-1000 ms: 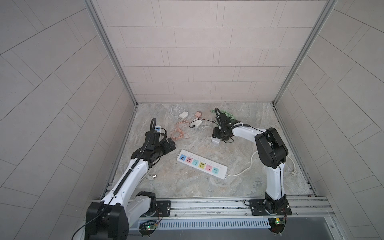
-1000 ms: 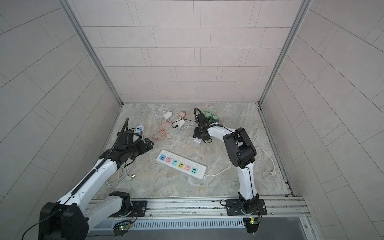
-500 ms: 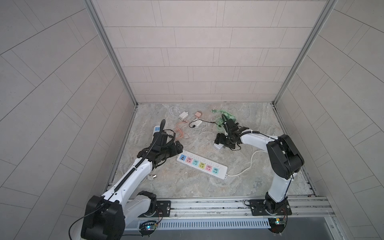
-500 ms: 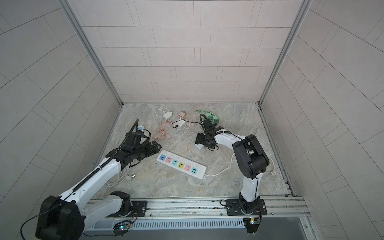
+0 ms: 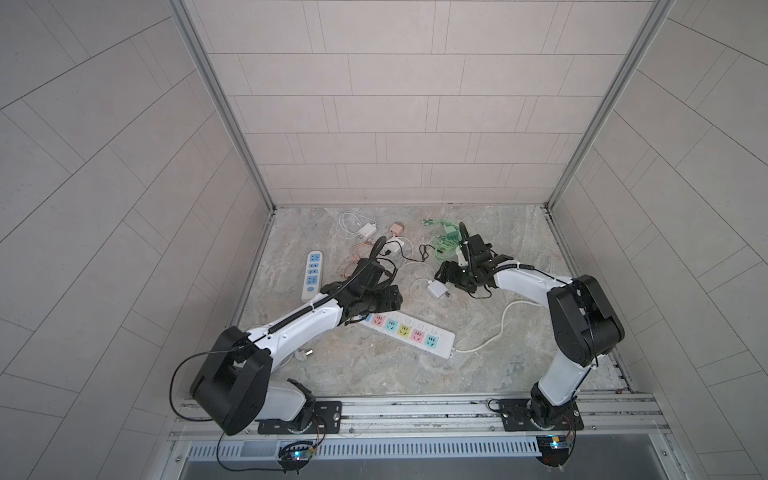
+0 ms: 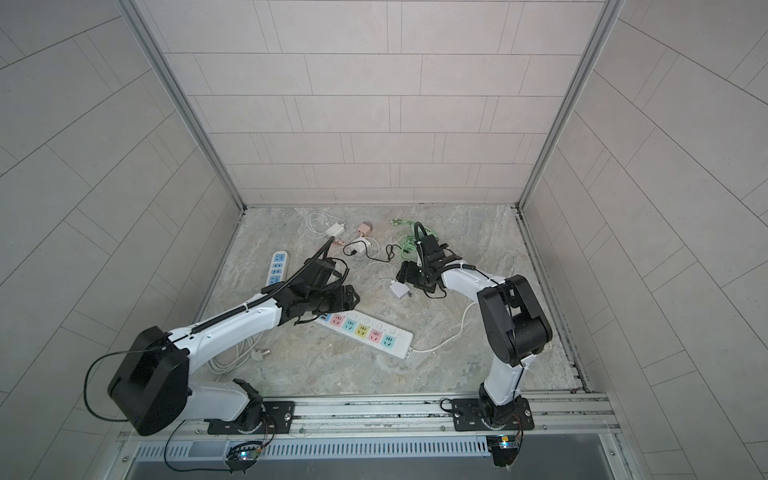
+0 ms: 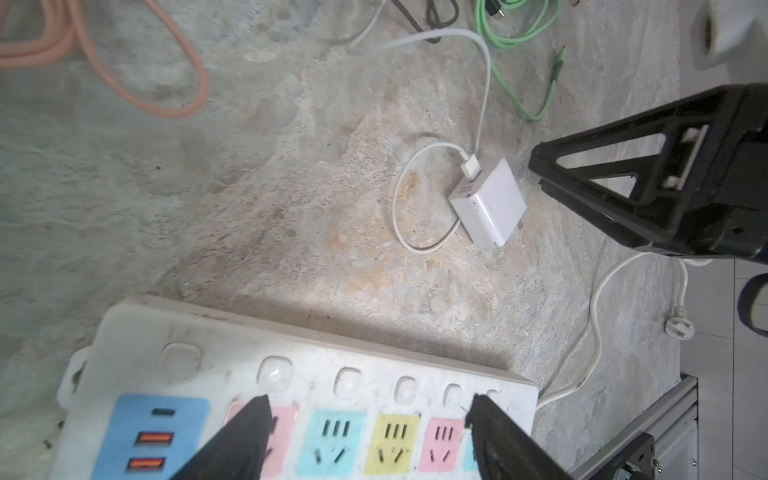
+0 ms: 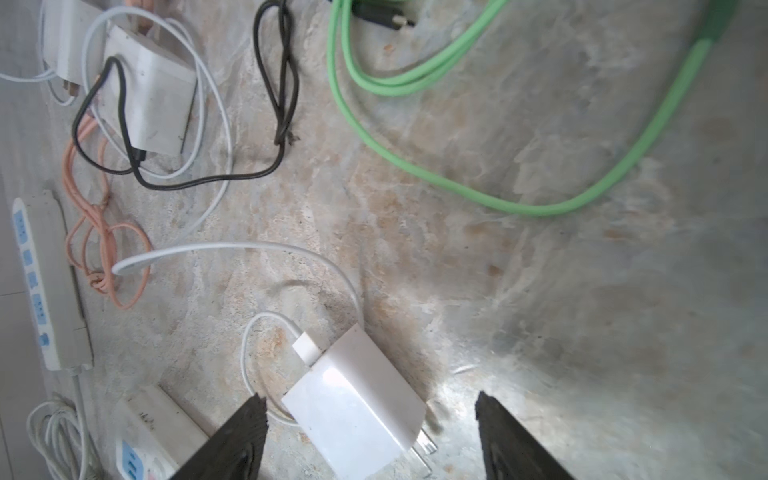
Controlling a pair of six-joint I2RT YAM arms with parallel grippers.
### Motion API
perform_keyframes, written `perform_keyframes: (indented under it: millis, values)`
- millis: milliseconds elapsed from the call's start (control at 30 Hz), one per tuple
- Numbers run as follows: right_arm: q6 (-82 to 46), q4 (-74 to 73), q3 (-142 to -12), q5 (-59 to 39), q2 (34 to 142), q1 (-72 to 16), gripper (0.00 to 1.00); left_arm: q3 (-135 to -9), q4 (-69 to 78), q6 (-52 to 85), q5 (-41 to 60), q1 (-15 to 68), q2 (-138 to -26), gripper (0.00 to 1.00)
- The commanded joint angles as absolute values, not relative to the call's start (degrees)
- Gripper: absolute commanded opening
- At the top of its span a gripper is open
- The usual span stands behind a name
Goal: Insert the plug
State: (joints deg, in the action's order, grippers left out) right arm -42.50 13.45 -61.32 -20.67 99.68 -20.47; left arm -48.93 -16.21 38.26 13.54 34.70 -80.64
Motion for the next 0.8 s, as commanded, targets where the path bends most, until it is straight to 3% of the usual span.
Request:
perform_keyframes:
  millis: [0, 267, 767]
  values:
    - [-43.8, 7.7, -60.1, -24.9, 100.6, -20.6, 0.79, -52.6, -14.6, 38.8, 12.6, 35.6, -84.7, 0.81]
    - [-46.9, 1.7, -56.2, -28.8, 102.4, -20.7, 0.77, -60.7, -14.7, 38.8, 15.1, 36.1, -95.1, 0.79]
    - [-65.6, -26.2, -39.2, -37.5, 98.0, -21.5, 0.77, -63.5, -13.1, 40.1, 13.2, 39.8, -100.4, 0.78]
